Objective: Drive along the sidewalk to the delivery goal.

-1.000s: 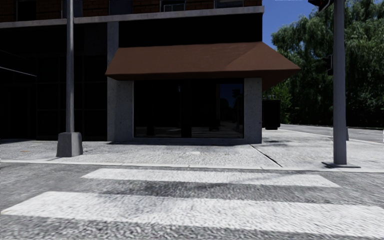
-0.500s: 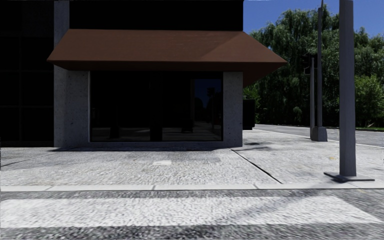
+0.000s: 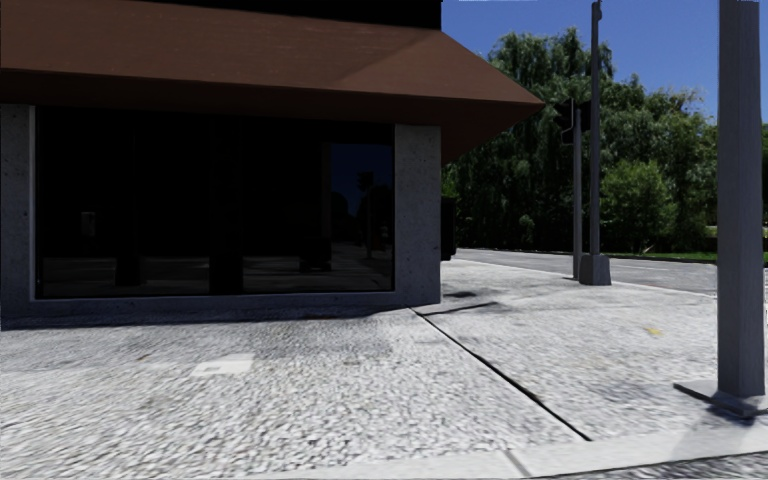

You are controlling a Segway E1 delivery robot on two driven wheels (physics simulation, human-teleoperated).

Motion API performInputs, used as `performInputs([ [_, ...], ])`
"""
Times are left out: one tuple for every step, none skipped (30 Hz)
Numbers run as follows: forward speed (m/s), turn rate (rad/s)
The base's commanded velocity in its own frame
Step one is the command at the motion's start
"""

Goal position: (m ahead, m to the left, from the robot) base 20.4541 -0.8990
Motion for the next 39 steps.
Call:
performInputs([
  [2.00,-0.44],
  [2.00,-0.44],
  [2.00,-0.44],
  [2.00,-0.44],
  [2.00,-0.45],
  [2.00,-0.45],
  [2.00,-0.45],
  [2.00,-0.46],
  [2.00,-0.47],
  [2.00,-0.47],
  [2.00,-0.47],
  [2.00,-0.47],
  [2.00,-0.47],
  [2.00,-0.47],
  [2.00,-0.47],
  [2.00,-0.47],
  [2.00,-0.47],
  [2.00,-0.47],
  [2.00,-0.47],
  [2.00,-0.47],
  [2.00,-0.47],
  [2.00,-0.47],
  [2.00,-0.47],
  [2.00,-0.47],
  [2.00,-0.47],
  [2.00,-0.47],
  [2.00,-0.47],
  [2.00,-0.47],
  [2.00,-0.47],
  [2.00,-0.47],
  [2.00,-0.47],
  [2.00,-0.47],
  [2.00,-0.47],
  [2.00,-0.47],
  [2.00,-0.47],
  [2.00,-0.47],
  [2.00,-0.47],
  [2.00,-0.47],
  [2.00,-0.47],
])
